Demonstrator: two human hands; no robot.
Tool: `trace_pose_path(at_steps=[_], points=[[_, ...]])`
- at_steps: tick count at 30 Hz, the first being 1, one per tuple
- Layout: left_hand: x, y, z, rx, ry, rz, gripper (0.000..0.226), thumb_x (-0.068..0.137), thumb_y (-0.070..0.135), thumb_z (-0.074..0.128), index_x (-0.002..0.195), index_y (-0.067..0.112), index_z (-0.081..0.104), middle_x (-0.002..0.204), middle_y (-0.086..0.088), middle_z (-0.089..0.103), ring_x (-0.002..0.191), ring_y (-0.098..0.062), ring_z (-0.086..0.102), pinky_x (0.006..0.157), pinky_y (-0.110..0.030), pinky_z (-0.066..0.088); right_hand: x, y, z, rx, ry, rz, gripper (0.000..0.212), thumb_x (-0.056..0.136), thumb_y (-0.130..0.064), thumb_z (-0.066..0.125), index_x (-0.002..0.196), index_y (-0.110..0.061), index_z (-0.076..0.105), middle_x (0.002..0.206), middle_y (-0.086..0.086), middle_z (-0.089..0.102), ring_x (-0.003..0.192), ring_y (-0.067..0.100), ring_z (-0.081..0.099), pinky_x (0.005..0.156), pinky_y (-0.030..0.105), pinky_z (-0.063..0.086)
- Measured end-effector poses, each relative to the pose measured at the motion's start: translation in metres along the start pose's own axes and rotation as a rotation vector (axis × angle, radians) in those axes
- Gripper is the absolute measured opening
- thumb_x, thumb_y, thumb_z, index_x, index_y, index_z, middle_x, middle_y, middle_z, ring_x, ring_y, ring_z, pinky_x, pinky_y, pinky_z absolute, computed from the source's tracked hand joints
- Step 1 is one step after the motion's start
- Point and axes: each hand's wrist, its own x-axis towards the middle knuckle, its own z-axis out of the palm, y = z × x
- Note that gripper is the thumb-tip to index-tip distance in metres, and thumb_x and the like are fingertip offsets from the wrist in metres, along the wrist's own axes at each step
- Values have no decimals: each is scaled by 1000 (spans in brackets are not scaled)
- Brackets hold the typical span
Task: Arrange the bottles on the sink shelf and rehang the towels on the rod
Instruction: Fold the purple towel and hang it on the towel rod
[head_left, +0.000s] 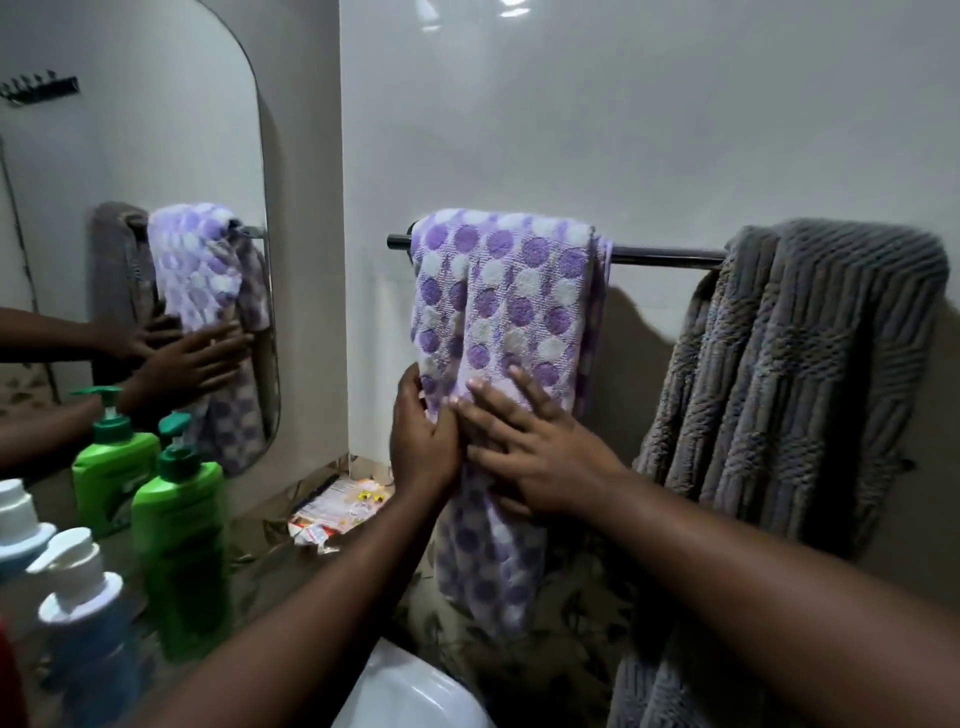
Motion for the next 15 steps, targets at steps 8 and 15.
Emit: trace_pose_path(at_steps=[8, 15], points=[[-67, 30, 24, 273, 345, 233, 62, 94, 31, 43, 154, 16, 39, 161, -9, 41, 146, -25, 40, 111, -47, 34, -63, -2, -42, 79, 28, 14, 63, 72, -56, 67, 128, -27, 63, 166, 14, 28, 156, 35, 18, 120, 63, 21], [-128, 117, 86, 229, 64, 636, 64, 92, 33, 53, 151, 17, 37, 157, -12, 45, 146, -27, 40, 122, -40, 28, -118, 41, -129, 40, 261, 494, 41, 78, -32, 65, 117, -22, 71, 160, 13, 41, 151, 35, 31, 121, 62, 20]])
